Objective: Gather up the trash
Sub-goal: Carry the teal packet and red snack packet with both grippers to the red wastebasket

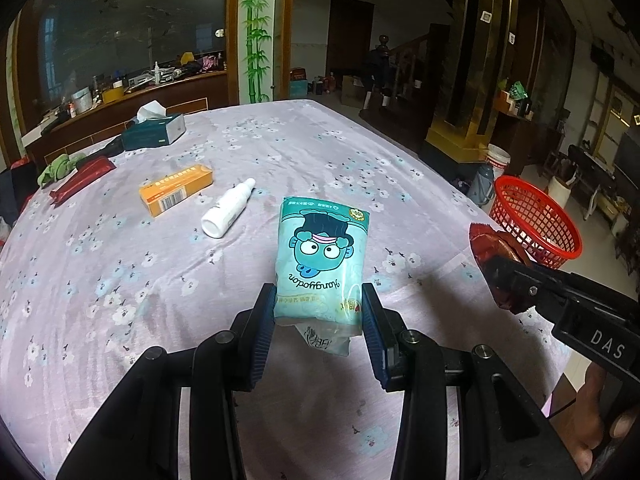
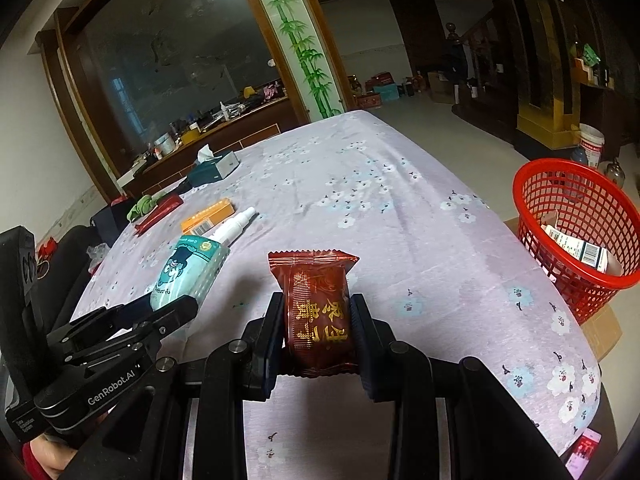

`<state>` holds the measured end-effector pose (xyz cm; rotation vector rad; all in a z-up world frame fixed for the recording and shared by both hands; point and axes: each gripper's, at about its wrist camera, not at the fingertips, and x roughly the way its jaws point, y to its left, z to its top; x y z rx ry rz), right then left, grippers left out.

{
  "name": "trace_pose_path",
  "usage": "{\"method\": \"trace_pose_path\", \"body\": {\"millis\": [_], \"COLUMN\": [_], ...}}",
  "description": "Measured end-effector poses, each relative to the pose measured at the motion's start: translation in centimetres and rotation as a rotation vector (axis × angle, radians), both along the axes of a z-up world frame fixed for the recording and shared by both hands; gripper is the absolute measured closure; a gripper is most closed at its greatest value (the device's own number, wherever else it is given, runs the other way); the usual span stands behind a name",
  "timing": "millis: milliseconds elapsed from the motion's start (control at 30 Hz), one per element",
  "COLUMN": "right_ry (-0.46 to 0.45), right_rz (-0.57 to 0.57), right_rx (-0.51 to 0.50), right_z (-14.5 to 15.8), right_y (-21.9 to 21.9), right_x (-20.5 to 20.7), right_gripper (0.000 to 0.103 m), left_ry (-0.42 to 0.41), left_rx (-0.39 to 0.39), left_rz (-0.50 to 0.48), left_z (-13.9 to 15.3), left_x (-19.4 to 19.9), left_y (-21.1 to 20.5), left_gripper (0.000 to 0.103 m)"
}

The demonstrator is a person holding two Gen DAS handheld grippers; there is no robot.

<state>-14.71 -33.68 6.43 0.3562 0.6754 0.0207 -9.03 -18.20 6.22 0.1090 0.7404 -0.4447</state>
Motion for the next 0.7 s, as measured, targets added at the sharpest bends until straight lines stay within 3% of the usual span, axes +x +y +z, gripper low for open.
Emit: {"method": "trace_pose_path", "body": {"millis": [700], "right_ry": [0.018], "right_rz": [-0.010], "right_rx": [0.000], "right_z": [0.1], "right_y": [-1.0], "right_x": [0.1], "right_gripper": [0.069], "left_ry": [0.014], "left_rx": [0.000], "left_rz": [-0.020], "left_z": [-0.5], "left_x": [0.5], "left_y": [-1.6], "left_gripper": [0.063]}}
